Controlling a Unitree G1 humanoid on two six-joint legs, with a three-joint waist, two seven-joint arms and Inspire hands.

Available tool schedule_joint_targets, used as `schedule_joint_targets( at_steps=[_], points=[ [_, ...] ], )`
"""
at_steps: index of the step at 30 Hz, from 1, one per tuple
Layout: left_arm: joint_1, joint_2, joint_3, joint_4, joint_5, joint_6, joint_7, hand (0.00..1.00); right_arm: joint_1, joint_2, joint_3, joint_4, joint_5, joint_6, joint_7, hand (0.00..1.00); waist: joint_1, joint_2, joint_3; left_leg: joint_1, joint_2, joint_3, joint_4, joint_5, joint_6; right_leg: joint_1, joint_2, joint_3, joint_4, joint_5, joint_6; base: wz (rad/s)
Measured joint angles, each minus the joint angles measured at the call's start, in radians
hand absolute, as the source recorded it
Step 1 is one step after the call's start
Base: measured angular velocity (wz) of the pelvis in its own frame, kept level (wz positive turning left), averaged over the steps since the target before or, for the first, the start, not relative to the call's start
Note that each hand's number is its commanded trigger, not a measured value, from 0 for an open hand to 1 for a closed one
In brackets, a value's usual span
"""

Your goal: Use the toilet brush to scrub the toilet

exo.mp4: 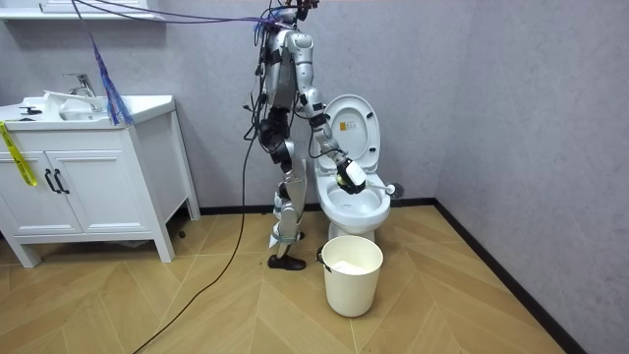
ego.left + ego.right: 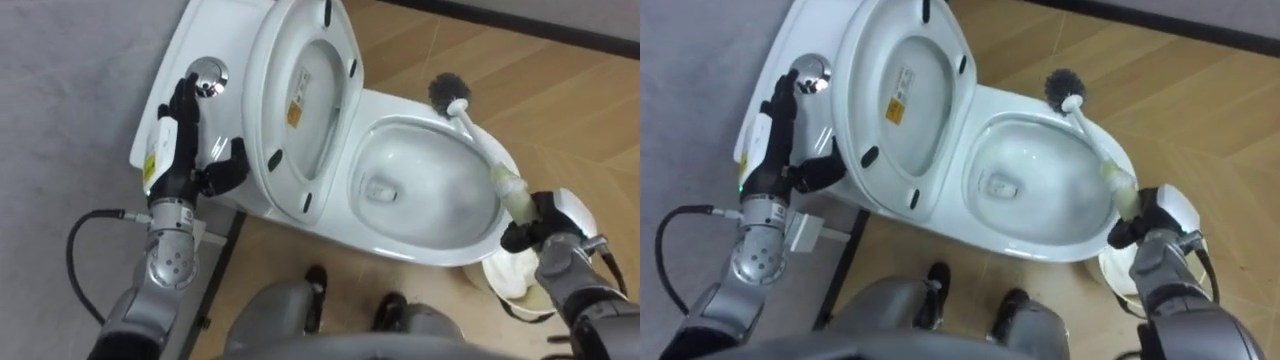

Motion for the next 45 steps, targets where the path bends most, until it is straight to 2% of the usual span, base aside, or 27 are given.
schedule_joint_targets(
  at_steps=[4,8,12,17,21,27,28,30,32,34,37,39,40,42,45],
  points=[
    [-0.025,0.002,-0.028,0.0,-0.005,-0.003,0.014,0.0,-0.023,-0.008,0.036,-0.028,-0.052,0.005,-0.012,1.0,0.02,0.009,0.0035,-0.039,0.001,0.009,0.005,0.005,0.006,-0.049,-0.004,0.006,0.022,-0.001,-0.005,-0.03],
    [-0.025,0.012,-0.04,-0.005,-0.015,-0.019,0.032,0.0,-0.022,-0.011,0.057,-0.06,-0.083,0.014,-0.026,1.0,0.027,0.013,0.002,-0.06,0.001,0.01,0.003,0.007,0.006,-0.073,-0.004,0.006,0.022,0.0,-0.006,-0.01],
    [-0.015,0.016,-0.052,-0.004,-0.019,-0.042,0.062,0.0,0.013,-0.012,0.075,-0.109,-0.12,0.024,-0.041,1.0,0.028,0.013,0.0016,-0.07,0.001,0.019,0.004,0.007,0.006,-0.078,-0.003,0.004,0.019,0.001,-0.006,0.05],
    [-0.011,0.019,-0.058,-0.005,-0.019,-0.044,0.069,0.0,0.052,-0.018,0.078,-0.15,-0.146,0.033,-0.06,1.0,0.026,0.014,0.0012,-0.074,0.006,0.049,0.003,0.009,0.009,-0.077,0.005,0.01,0.006,0.0,-0.004,0.01],
    [0.008,0.019,-0.058,-0.024,-0.017,-0.049,0.093,0.0,0.124,-0.035,0.077,-0.218,-0.188,0.032,-0.117,1.0,0.02,0.015,-0.0003,-0.088,0.007,0.057,0.002,0.009,0.01,-0.09,0.007,0.017,0.002,0.002,0.0,-0.01],
    [0.062,0.019,-0.05,-0.046,-0.018,-0.051,0.126,0.0,0.23,-0.026,0.079,-0.263,-0.192,0.022,-0.16,1.0,-0.015,0.009,-0.0042,-0.077,0.018,0.087,0.003,0.01,0.01,-0.068,0.009,0.014,-0.019,0.006,0.002,0.0],
    [0.077,0.019,-0.047,-0.052,-0.019,-0.051,0.129,0.0,0.248,-0.016,0.079,-0.264,-0.192,0.022,-0.165,1.0,-0.028,0.006,-0.0059,-0.075,0.019,0.113,0.002,0.01,0.01,-0.064,0.01,0.015,-0.021,0.006,0.002,0.0],
    [0.097,0.018,-0.042,-0.064,-0.021,-0.046,0.133,0.0,0.297,-0.003,0.079,-0.29,-0.192,0.022,-0.165,1.0,-0.038,0.002,-0.0086,-0.067,0.02,0.135,-0.009,0.013,0.016,-0.062,0.008,0.018,-0.026,0.006,0.002,-0.05],
    [0.109,0.013,-0.034,-0.068,-0.019,-0.046,0.136,0.0,0.365,0.009,0.077,-0.336,-0.193,0.024,-0.155,1.0,-0.043,-0.003,-0.0132,-0.055,0.02,0.137,-0.029,0.015,0.019,-0.062,0.005,0.02,-0.027,0.006,0.003,-0.06],
    [0.125,0.012,-0.028,-0.074,-0.018,-0.043,0.151,0.0,0.427,0.023,0.094,-0.373,-0.209,0.045,-0.1,1.0,-0.058,-0.011,-0.0186,-0.052,0.019,0.138,-0.032,0.016,0.02,-0.062,0.005,0.022,-0.027,0.006,0.003,-0.04],
    [0.129,0.009,-0.022,-0.092,-0.021,-0.026,0.151,0.0,0.498,0.039,0.1,-0.377,-0.239,0.078,-0.029,1.0,-0.062,-0.013,-0.0198,-0.052,0.024,0.14,-0.031,0.016,0.02,-0.061,0.006,0.024,-0.028,0.008,0.005,0.0],
    [0.141,0.009,-0.017,-0.097,-0.023,-0.022,0.151,0.0,0.527,0.043,0.092,-0.401,-0.238,0.077,-0.015,1.0,-0.076,-0.014,-0.0233,-0.048,0.024,0.142,-0.029,0.016,0.02,-0.058,0.007,0.029,-0.029,0.01,0.006,-0.08],
    [0.145,0.007,-0.012,-0.091,-0.022,-0.02,0.151,0.0,0.542,0.044,0.093,-0.416,-0.238,0.078,-0.001,1.0,-0.086,-0.015,-0.0225,-0.036,0.024,0.146,-0.032,0.016,0.02,-0.048,0.006,0.033,-0.029,0.01,0.006,-0.09],
    [0.145,0.006,-0.012,-0.083,-0.02,0.0,0.149,0.0,0.57,0.044,0.1,-0.434,-0.237,0.078,0.019,1.0,-0.088,-0.023,-0.0229,-0.01,0.025,0.158,-0.036,0.015,0.02,-0.03,0.006,0.045,-0.03,0.009,0.009,-0.13],
    [0.147,0.006,-0.008,-0.065,-0.02,0.009,0.15,0.0,0.605,0.044,0.098,-0.469,-0.238,0.079,0.047,1.0,-0.096,-0.03,-0.0251,0.023,0.024,0.164,-0.051,0.013,0.023,-0.011,0.007,0.059,-0.029,0.007,0.011,-0.12]
  ],
)
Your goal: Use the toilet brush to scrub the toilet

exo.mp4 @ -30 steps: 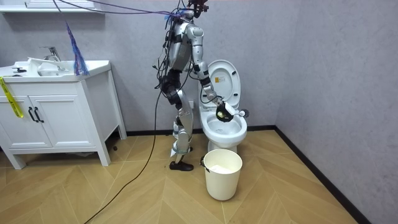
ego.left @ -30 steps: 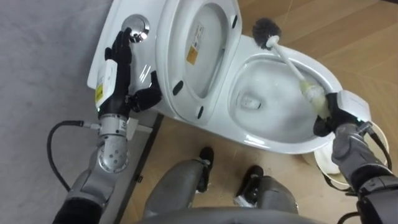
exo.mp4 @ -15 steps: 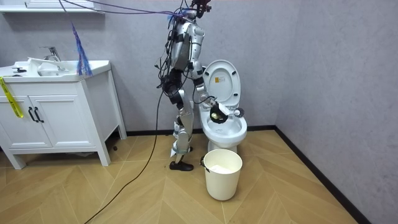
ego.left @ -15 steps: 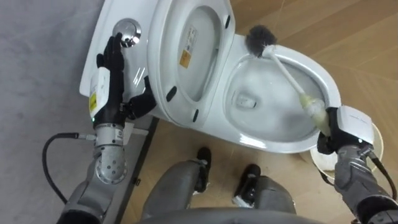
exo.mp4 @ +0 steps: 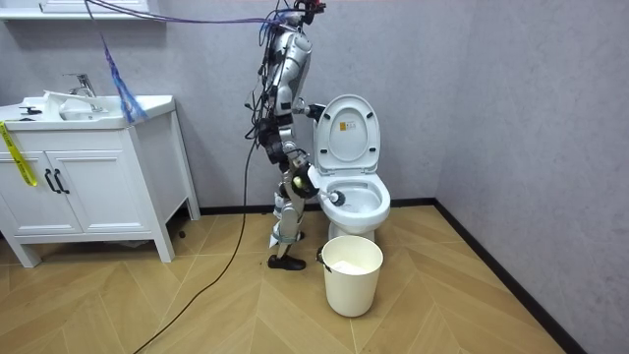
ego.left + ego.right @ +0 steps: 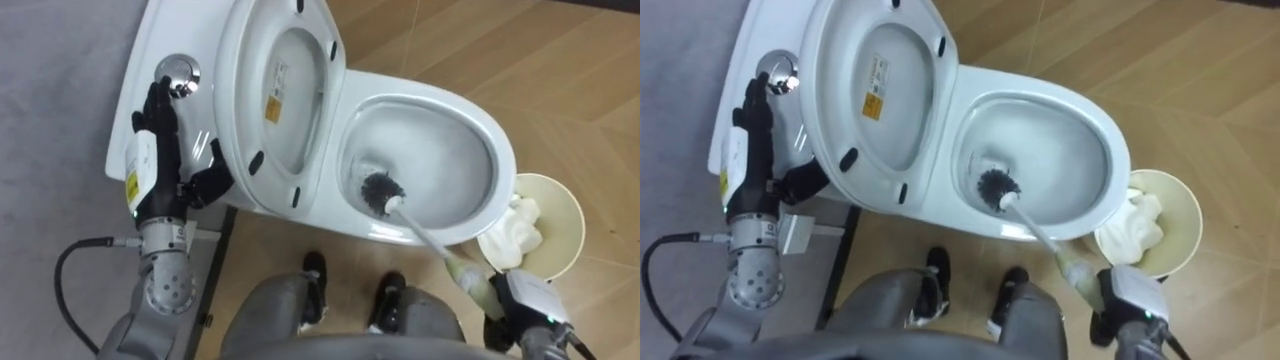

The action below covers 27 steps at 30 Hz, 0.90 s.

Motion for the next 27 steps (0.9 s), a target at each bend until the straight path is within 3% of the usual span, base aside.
schedule_joint_targets(
  at_steps=[4,11,14,18,20,23,25,27],
  points=[
    [-0.004,0.0,0.001,0.0,0.0,0.014,0.005,0.0,0.002,-0.003,-0.008,-0.003,0.0,0.0,0.01,1.0,-0.018,0.0,0.0002,0.009,0.0,0.0,-0.015,-0.003,0.008,0.001,0.002,0.005,0.003,0.004,0.004,-0.02],
    [-0.02,0.0,-0.005,0.004,-0.002,0.013,0.018,0.0,-0.036,-0.015,0.005,0.033,0.0,0.002,-0.014,1.0,-0.016,0.0,0.0011,0.001,0.002,-0.001,-0.004,-0.004,0.013,0.002,0.002,-0.003,0.001,0.011,0.003,0.01],
    [-0.039,0.003,-0.025,0.003,-0.002,0.005,0.026,0.0,-0.123,-0.025,0.027,0.102,-0.005,0.004,-0.036,1.0,-0.007,0.003,0.0043,-0.041,0.005,-0.009,0.024,-0.006,0.015,-0.025,-0.001,-0.019,0.013,0.013,0.001,0.13],
    [-0.092,0.017,-0.062,0.0,-0.002,-0.005,0.041,0.0,-0.304,-0.072,0.071,0.204,-0.044,0.003,-0.045,1.0,0.034,0.005,0.0091,-0.115,0.009,-0.014,0.058,-0.005,0.018,-0.096,-0.008,-0.03,0.046,0.017,-0.007,0.03],
    [-0.122,0.019,-0.085,0.002,-0.002,-0.006,0.047,0.0,-0.369,-0.101,0.096,0.229,-0.057,0.002,-0.052,1.0,0.05,0.008,0.0124,-0.149,0.007,-0.026,0.066,-0.001,0.02,-0.121,-0.014,-0.046,0.059,0.015,-0.01,0.17],
    [-0.179,0.039,-0.124,-0.002,-0.001,-0.032,0.062,0.0,-0.514,-0.159,0.137,0.3,-0.108,-0.009,-0.076,1.0,0.101,0.003,0.0173,-0.231,0.009,-0.031,0.114,-0.001,0.02,-0.202,-0.02,-0.043,0.102,0.012,-0.016,0.06],
    [-0.224,0.05,-0.157,-0.019,-0.003,-0.038,0.064,0.0,-0.607,-0.218,0.202,0.305,-0.123,0.007,-0.078,1.0,0.139,-0.003,0.025,-0.289,0.008,-0.035,0.147,-0.001,0.021,-0.26,-0.031,-0.047,0.143,0.005,-0.024,0.1],
    [-0.252,0.054,-0.164,-0.024,-0.002,-0.046,0.063,0.0,-0.671,-0.241,0.213,0.321,-0.16,0.028,-0.078,1.0,0.164,-0.007,0.0313,-0.321,0.008,-0.041,0.165,-0.001,0.021,-0.289,-0.035,-0.053,0.163,0.0,-0.029,0.11]
  ],
)
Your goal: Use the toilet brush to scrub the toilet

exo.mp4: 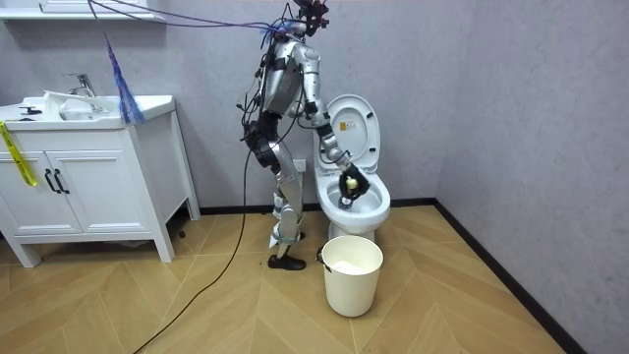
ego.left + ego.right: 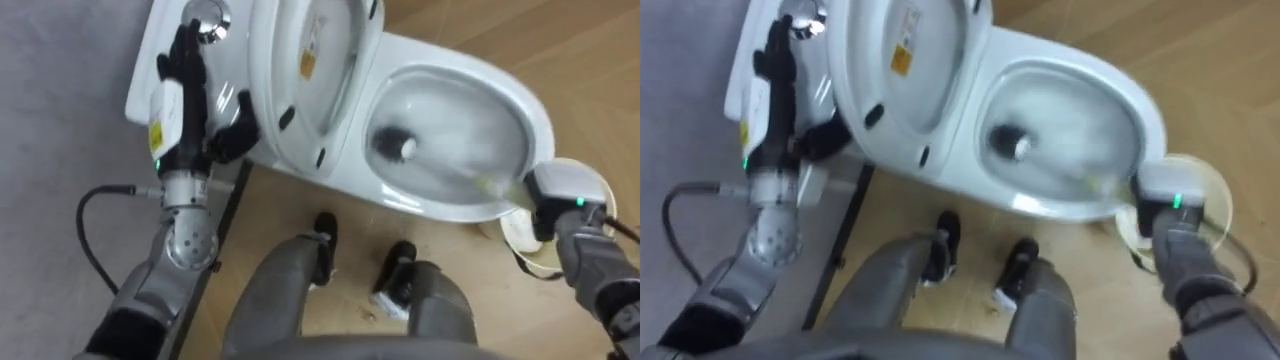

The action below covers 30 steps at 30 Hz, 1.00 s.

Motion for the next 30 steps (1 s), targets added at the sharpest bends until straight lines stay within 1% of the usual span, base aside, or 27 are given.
schedule_joint_targets(
  at_steps=[1,2,3,4,6,8,9,10,11,12,13,14,16,17,18,19,20,22,23,25,27,29,30],
  points=[
    [-0.015,0.002,-0.008,-0.007,0.0,-0.005,0.0,0.0,-0.025,-0.021,0.007,0.0,-0.012,0.014,0.0,1.0,0.013,-0.002,0.0035,-0.022,0.0,-0.006,0.015,0.0,0.0,-0.017,-0.002,-0.004,0.013,-0.003,-0.002,0.12],
    [-0.024,0.002,-0.014,-0.009,0.0,-0.009,0.0,0.0,-0.033,-0.033,0.011,0.0,-0.013,0.016,-0.001,1.0,0.018,-0.002,0.0049,-0.034,0.001,-0.011,0.023,0.0,-0.001,-0.024,-0.002,-0.011,0.015,-0.005,-0.005,0.18],
    [-0.035,0.007,-0.017,-0.023,0.0,-0.012,0.0,0.0,-0.051,-0.049,0.017,0.0,-0.013,0.016,-0.001,1.0,0.021,0.002,0.0109,-0.056,0.002,-0.02,0.036,0.0,-0.001,-0.036,-0.002,-0.022,0.022,-0.006,-0.007,0.15],
    [-0.039,0.016,-0.018,-0.039,0.0,-0.021,0.0,0.0,-0.07,-0.05,0.018,0.0,-0.014,0.023,-0.002,1.0,0.023,-0.001,0.017,-0.073,0.004,-0.021,0.044,0.0,-0.001,-0.053,-0.002,-0.022,0.031,-0.008,-0.01,0.12],
    [-0.042,0.028,-0.018,-0.06,0.0,-0.027,0.0,0.0,-0.083,-0.05,0.019,0.0,-0.012,0.037,-0.002,1.0,0.03,-0.002,0.021,-0.101,0.004,-0.023,0.053,-0.001,-0.002,-0.078,-0.006,-0.024,0.048,-0.011,-0.013,0.02],
    [-0.045,0.03,-0.017,-0.081,-0.001,-0.028,0.0,0.0,-0.095,-0.049,0.017,0.0,0.012,0.057,-0.003,1.0,0.037,-0.004,0.0221,-0.129,0.001,-0.019,0.063,-0.002,-0.002,-0.114,-0.015,-0.018,0.073,-0.016,-0.015,0.0],
    [-0.049,0.035,-0.016,-0.09,-0.005,-0.029,0.001,0.0,-0.108,-0.048,0.017,0.005,0.043,0.066,-0.003,1.0,0.037,-0.007,0.0239,-0.146,-0.001,-0.014,0.071,-0.001,-0.001,-0.137,-0.02,-0.012,0.09,-0.017,-0.017,-0.04],
    [-0.054,0.041,-0.018,-0.093,-0.011,-0.029,0.001,0.0,-0.116,-0.047,0.018,0.012,0.088,0.071,-0.004,1.0,0.04,-0.005,0.0229,-0.158,-0.001,-0.014,0.08,-0.002,-0.001,-0.151,-0.02,-0.006,0.102,-0.018,-0.018,-0.04],
    [-0.059,0.043,-0.02,-0.093,-0.018,-0.029,0.001,0.0,-0.117,-0.046,0.018,0.018,0.124,0.071,-0.004,1.0,0.04,-0.007,0.024,-0.16,-0.001,-0.014,0.081,-0.001,-0.002,-0.155,-0.019,-0.007,0.103,-0.019,-0.019,0.0],
    [-0.064,0.045,-0.019,-0.092,-0.022,-0.028,0.001,0.0,-0.117,-0.042,0.018,0.032,0.191,0.071,-0.005,1.0,0.042,-0.007,0.0239,-0.164,0.0,-0.014,0.082,-0.001,-0.002,-0.158,-0.018,-0.006,0.106,-0.02,-0.02,0.0],
    [-0.066,0.051,-0.018,-0.093,-0.029,-0.028,0.002,0.0,-0.117,-0.035,0.015,0.041,0.257,0.07,-0.005,1.0,0.036,-0.005,0.0229,-0.166,-0.001,-0.011,0.084,-0.001,-0.002,-0.164,-0.022,-0.003,0.118,-0.024,-0.022,0.04],
    [-0.067,0.055,-0.018,-0.095,-0.041,-0.028,0.002,0.0,-0.117,-0.034,0.012,0.043,0.289,0.069,-0.006,1.0,0.033,-0.009,0.0252,-0.168,-0.002,-0.009,0.087,-0.001,-0.002,-0.17,-0.024,0.0,0.125,-0.027,-0.023,0.0],
    [-0.069,0.062,-0.012,-0.116,-0.089,-0.028,0.004,0.0,-0.125,-0.037,-0.006,0.046,0.451,0.063,-0.014,1.0,0.018,-0.01,0.0259,-0.192,-0.007,-0.003,0.099,0.0,-0.003,-0.205,-0.033,0.011,0.154,-0.032,-0.027,0.0],
    [-0.07,0.064,-0.009,-0.119,-0.093,-0.028,0.006,0.0,-0.125,-0.037,-0.009,0.047,0.496,0.063,-0.015,1.0,0.014,-0.013,0.0274,-0.199,-0.007,-0.003,0.101,0.001,-0.004,-0.214,-0.035,0.013,0.16,-0.033,-0.028,0.0],
    [-0.07,0.066,0.001,-0.123,-0.094,-0.028,0.006,0.0,-0.124,-0.034,-0.019,0.052,0.579,0.058,-0.016,1.0,0.01,-0.008,0.0246,-0.209,-0.008,0.0,0.107,0.003,-0.005,-0.227,-0.036,0.019,0.172,-0.034,-0.03,0.0],
    [-0.07,0.066,0.009,-0.121,-0.098,-0.027,0.006,0.0,-0.124,-0.03,-0.026,0.058,0.645,0.056,-0.017,1.0,0.006,-0.008,0.0247,-0.212,-0.007,0.006,0.108,0.005,-0.005,-0.236,-0.036,0.026,0.178,-0.033,-0.031,-0.05],
    [-0.07,0.066,0.013,-0.12,-0.101,-0.026,0.006,0.0,-0.124,-0.029,-0.028,0.062,0.674,0.055,-0.018,1.0,0.001,-0.008,0.0249,-0.213,-0.008,0.007,0.109,0.005,-0.005,-0.239,-0.038,0.028,0.182,-0.033,-0.031,-0.04],
    [-0.068,0.066,0.028,-0.112,-0.101,-0.021,0.006,0.0,-0.124,-0.01,-0.043,0.08,0.752,0.053,-0.018,1.0,-0.02,-0.006,0.0237,-0.214,-0.013,0.008,0.114,0.007,-0.007,-0.244,-0.049,0.026,0.198,-0.039,-0.038,0.04],
    [-0.068,0.066,0.028,-0.112,-0.101,-0.015,0.007,0.0,-0.124,-0.003,-0.045,0.087,0.756,0.053,-0.018,1.0,-0.027,-0.002,0.0214,-0.213,-0.014,0.009,0.116,0.007,-0.007,-0.244,-0.052,0.024,0.203,-0.041,-0.038,0.09],
    [-0.07,0.066,0.027,-0.112,-0.099,0.003,0.02,0.0,-0.125,0.026,-0.053,0.09,0.756,0.055,-0.018,1.0,-0.044,0.001,0.02,-0.211,-0.014,0.009,0.116,0.01,-0.009,-0.241,-0.056,0.021,0.206,-0.042,-0.039,0.07],
    [-0.071,0.065,0.026,-0.106,-0.096,0.009,0.025,0.0,-0.12,0.049,-0.053,0.091,0.752,0.056,-0.018,1.0,-0.047,0.004,0.0197,-0.207,-0.016,0.009,0.117,0.011,-0.009,-0.236,-0.058,0.018,0.208,-0.042,-0.039,0.02],
    [-0.071,0.057,0.026,-0.102,-0.091,0.012,0.029,0.0,-0.113,0.063,-0.056,0.091,0.711,0.057,-0.018,1.0,-0.047,0.014,0.019,-0.208,-0.015,0.006,0.123,0.01,-0.007,-0.233,-0.055,0.017,0.206,-0.042,-0.038,0.0],
    [-0.071,0.05,0.025,-0.101,-0.084,0.021,0.029,0.0,-0.108,0.07,-0.071,0.088,0.651,0.058,-0.019,1.0,-0.046,0.026,0.0179,-0.209,-0.014,0.005,0.123,0.01,-0.007,-0.231,-0.054,0.014,0.202,-0.039,-0.036,0.0]
  ],
)
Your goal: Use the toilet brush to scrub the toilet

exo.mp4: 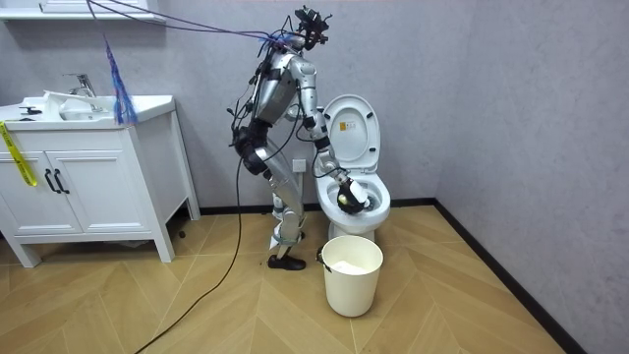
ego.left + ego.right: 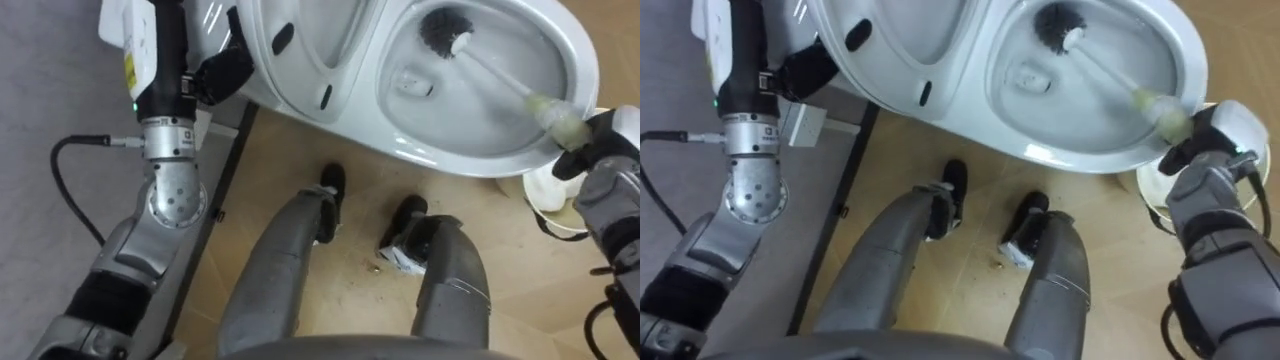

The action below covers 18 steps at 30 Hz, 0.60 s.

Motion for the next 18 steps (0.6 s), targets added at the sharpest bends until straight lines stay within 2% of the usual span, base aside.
schedule_joint_targets(
  at_steps=[1,2,3,5,7,12,16,18],
  points=[
    [0.0,-0.009,-0.002,0.004,0.014,0.012,0.0,0.0,0.002,0.008,-0.012,-0.003,-0.059,0.004,-0.005,1.0,0.003,0.015,0.0002,0.002,0.0,-0.001,0.0,0.0,0.0,0.003,0.001,0.0,-0.003,0.001,0.002,0.0],
    [0.0,-0.011,-0.005,0.008,0.016,0.015,0.0,0.0,0.003,0.008,-0.011,-0.006,-0.096,0.013,-0.014,1.0,0.004,0.02,-0.0007,0.004,0.0,-0.001,-0.002,0.0,0.001,0.006,0.002,-0.002,-0.006,0.003,0.003,-0.07],
    [0.0,-0.012,-0.014,0.02,0.015,0.019,0.007,0.0,0.007,0.009,-0.001,-0.008,-0.167,0.022,-0.014,1.0,0.008,0.029,-0.0053,0.01,0.003,-0.001,-0.004,0.0,0.001,0.012,0.006,-0.003,-0.015,0.006,0.004,-0.12],
    [0.001,-0.018,-0.022,0.043,0.021,0.022,0.015,0.0,0.012,0.01,0.029,-0.014,-0.302,0.037,-0.013,1.0,0.019,0.045,-0.0088,0.022,0.011,-0.002,-0.008,-0.001,0.001,0.03,0.024,-0.002,-0.039,0.015,0.004,-0.2],
    [0.001,-0.023,-0.035,0.066,0.023,0.022,0.019,0.0,0.034,0.011,0.057,-0.055,-0.481,0.072,0.003,1.0,0.036,0.06,-0.0156,0.033,0.022,0.0,-0.027,0.0,-0.002,0.044,0.042,-0.003,-0.074,0.03,0.001,-0.18],
    [0.023,-0.021,-0.043,0.086,0.005,0.017,0.043,0.0,0.094,0.009,0.058,-0.157,-0.587,0.112,0.015,1.0,0.043,0.068,-0.0209,0.058,0.038,0.015,-0.046,0.0,-0.008,0.068,0.064,0.003,-0.106,0.036,-0.004,-0.09],
    [0.04,-0.003,-0.04,0.092,-0.023,-0.014,0.049,0.0,0.097,0.005,0.068,-0.166,-0.613,0.117,0.02,1.0,0.04,0.063,-0.0175,0.064,0.046,0.016,-0.055,-0.001,-0.016,0.074,0.076,0.005,-0.119,0.036,-0.01,-0.02],
    [0.044,0.004,-0.042,0.092,-0.024,-0.017,0.052,0.0,0.094,-0.007,0.071,-0.165,-0.613,0.117,0.022,1.0,0.042,0.058,-0.0142,0.065,0.049,0.015,-0.047,-0.003,-0.019,0.076,0.079,0.004,-0.122,0.036,-0.011,-0.05]
  ],
)
